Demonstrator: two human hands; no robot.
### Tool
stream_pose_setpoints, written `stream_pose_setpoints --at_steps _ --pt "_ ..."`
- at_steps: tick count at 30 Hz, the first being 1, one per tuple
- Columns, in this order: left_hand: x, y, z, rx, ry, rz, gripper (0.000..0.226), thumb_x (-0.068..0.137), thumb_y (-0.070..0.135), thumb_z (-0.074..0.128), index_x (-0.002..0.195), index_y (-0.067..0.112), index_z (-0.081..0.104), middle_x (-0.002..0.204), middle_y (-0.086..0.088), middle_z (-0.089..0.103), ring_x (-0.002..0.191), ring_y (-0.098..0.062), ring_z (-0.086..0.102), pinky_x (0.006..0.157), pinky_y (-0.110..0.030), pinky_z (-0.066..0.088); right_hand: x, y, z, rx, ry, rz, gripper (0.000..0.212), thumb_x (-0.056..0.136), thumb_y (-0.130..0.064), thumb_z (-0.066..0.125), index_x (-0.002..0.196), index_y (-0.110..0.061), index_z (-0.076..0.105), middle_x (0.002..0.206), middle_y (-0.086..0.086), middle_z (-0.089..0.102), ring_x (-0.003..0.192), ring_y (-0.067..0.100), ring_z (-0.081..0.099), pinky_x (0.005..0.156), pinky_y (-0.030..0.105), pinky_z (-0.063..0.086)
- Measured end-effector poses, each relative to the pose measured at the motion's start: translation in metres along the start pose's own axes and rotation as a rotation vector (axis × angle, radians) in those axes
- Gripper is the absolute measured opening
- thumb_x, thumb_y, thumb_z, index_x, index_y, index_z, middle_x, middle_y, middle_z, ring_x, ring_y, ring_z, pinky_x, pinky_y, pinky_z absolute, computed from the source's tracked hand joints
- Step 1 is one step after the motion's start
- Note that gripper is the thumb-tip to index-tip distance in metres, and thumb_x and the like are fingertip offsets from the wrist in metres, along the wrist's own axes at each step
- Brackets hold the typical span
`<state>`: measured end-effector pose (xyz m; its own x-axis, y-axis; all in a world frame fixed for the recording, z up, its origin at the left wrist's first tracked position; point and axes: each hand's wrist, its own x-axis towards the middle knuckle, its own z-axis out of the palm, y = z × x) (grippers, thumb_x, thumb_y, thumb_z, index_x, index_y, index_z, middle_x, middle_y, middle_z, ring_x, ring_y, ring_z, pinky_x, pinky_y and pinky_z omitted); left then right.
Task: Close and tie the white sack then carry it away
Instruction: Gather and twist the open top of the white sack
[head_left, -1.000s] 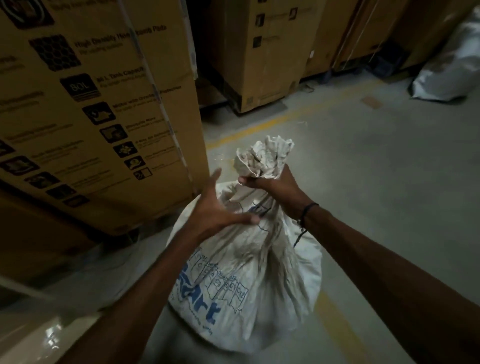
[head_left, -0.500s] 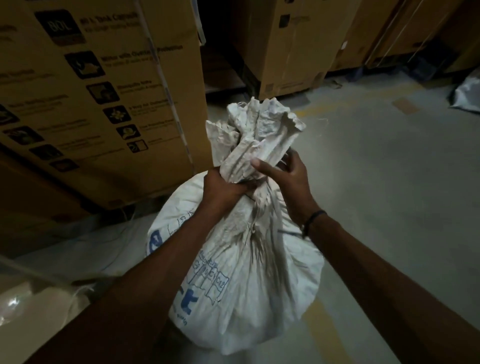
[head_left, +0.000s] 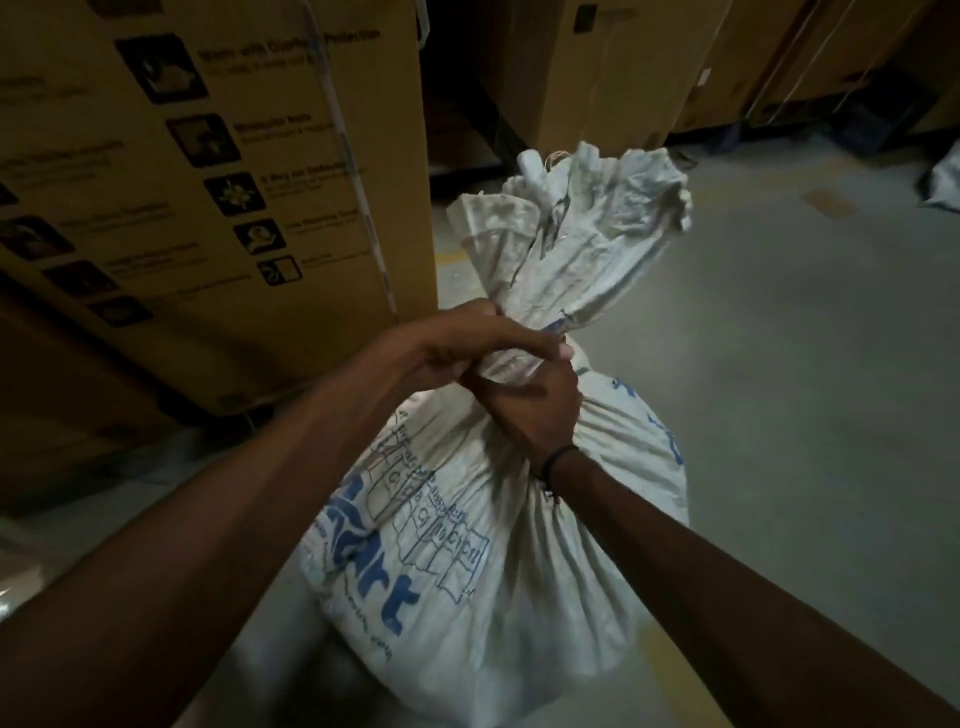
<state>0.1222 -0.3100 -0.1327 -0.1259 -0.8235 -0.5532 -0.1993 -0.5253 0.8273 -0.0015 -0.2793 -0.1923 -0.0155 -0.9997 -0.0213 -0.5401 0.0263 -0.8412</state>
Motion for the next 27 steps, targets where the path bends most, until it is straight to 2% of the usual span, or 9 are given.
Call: stream_pose_setpoints --at_steps 2,4,8,10,13,18,20,24,27 --pt "-0.010 -0.014 -0.012 0.013 0.042 0.116 0.097 0.060 0.037 0.102 0.139 0.003 0.059 0.139 -0.019 0.065 0.134 -0.034 0.059 0.087 -0.027 0.052 0.004 0.005 0.002 0.010 -0.037 -0.005 0.085 0.056 -0.075 0.078 0.127 -0.030 0.069 0.120 -0.005 0.077 0.114 0.018 0.073 0.094 0.040 0.061" --pt "-0.018 -0.044 -0.017 0.035 0.091 0.217 0.073 0.073 0.031 0.095 0.136 0.018 0.062 0.131 0.005 0.072 0.123 -0.015 0.068 0.086 -0.014 0.054 0.012 0.012 0.000 0.047 -0.056 0.001 0.082 0.057 -0.071 0.079 0.127 -0.029 0.070 0.120 -0.005 0.078 0.114 0.017 0.074 0.096 0.039 0.061" --pt "-0.003 -0.107 -0.004 0.143 0.272 0.226 0.154 0.037 0.062 0.100 0.164 0.021 0.024 0.163 0.009 0.039 0.146 -0.014 0.045 0.117 -0.034 0.042 0.030 0.025 -0.007 0.232 -0.189 0.103 0.052 0.056 -0.049 0.096 0.101 -0.027 0.081 0.100 -0.010 0.083 0.097 0.009 0.079 0.094 0.042 0.064" --pt "0.011 -0.124 0.017 0.258 0.351 0.211 0.170 0.027 0.081 0.092 0.167 0.026 0.013 0.172 0.001 0.025 0.157 -0.021 0.030 0.128 -0.041 0.028 0.036 0.032 -0.006 0.323 -0.339 0.070 0.040 0.073 -0.029 0.094 0.110 -0.022 0.081 0.110 -0.006 0.082 0.104 0.012 0.078 0.101 0.041 0.061" --pt "0.035 -0.129 0.040 0.312 0.509 0.291 0.172 0.017 0.095 0.078 0.164 0.023 0.025 0.170 0.001 0.031 0.160 -0.017 0.024 0.134 -0.045 0.007 0.042 0.042 -0.002 0.422 -0.538 0.035 0.040 0.094 -0.017 0.077 0.133 -0.009 0.071 0.129 0.004 0.076 0.118 0.018 0.074 0.105 0.032 0.058" --pt "0.067 -0.142 0.047 0.073 0.626 0.576 0.074 0.052 0.040 0.099 0.120 0.028 0.073 0.113 0.009 0.079 0.110 -0.007 0.073 0.104 -0.044 0.058 0.063 0.058 0.005 0.482 -0.642 0.048 0.055 0.092 -0.028 0.080 0.141 -0.010 0.063 0.130 0.009 0.076 0.116 0.024 0.075 0.098 0.036 0.061" --pt "0.074 -0.149 0.049 -0.009 0.647 0.643 0.064 0.062 0.030 0.099 0.121 0.022 0.075 0.111 0.005 0.081 0.106 -0.009 0.076 0.096 -0.044 0.062 0.069 0.065 0.008 0.483 -0.629 0.018 0.069 0.083 -0.035 0.087 0.142 -0.011 0.061 0.128 0.007 0.077 0.117 0.025 0.075 0.100 0.039 0.061" --pt "0.093 -0.160 0.049 -0.058 0.658 0.782 0.052 0.065 0.027 0.094 0.113 0.034 0.075 0.106 0.006 0.081 0.102 -0.010 0.078 0.089 -0.045 0.065 0.065 0.087 0.006 0.508 -0.529 -0.158 0.047 0.090 -0.023 0.080 0.135 -0.017 0.066 0.123 -0.001 0.078 0.114 0.017 0.075 0.093 0.032 0.061" --pt "0.106 -0.163 0.047 -0.087 0.679 0.816 0.046 0.062 0.030 0.096 0.103 0.031 0.076 0.099 0.006 0.081 0.096 -0.008 0.079 0.083 -0.040 0.067 0.042 0.114 0.001 0.163 -0.410 -0.294 0.077 0.068 -0.055 0.089 0.136 -0.027 0.064 0.130 -0.012 0.073 0.118 0.008 0.070 0.105 0.033 0.055"
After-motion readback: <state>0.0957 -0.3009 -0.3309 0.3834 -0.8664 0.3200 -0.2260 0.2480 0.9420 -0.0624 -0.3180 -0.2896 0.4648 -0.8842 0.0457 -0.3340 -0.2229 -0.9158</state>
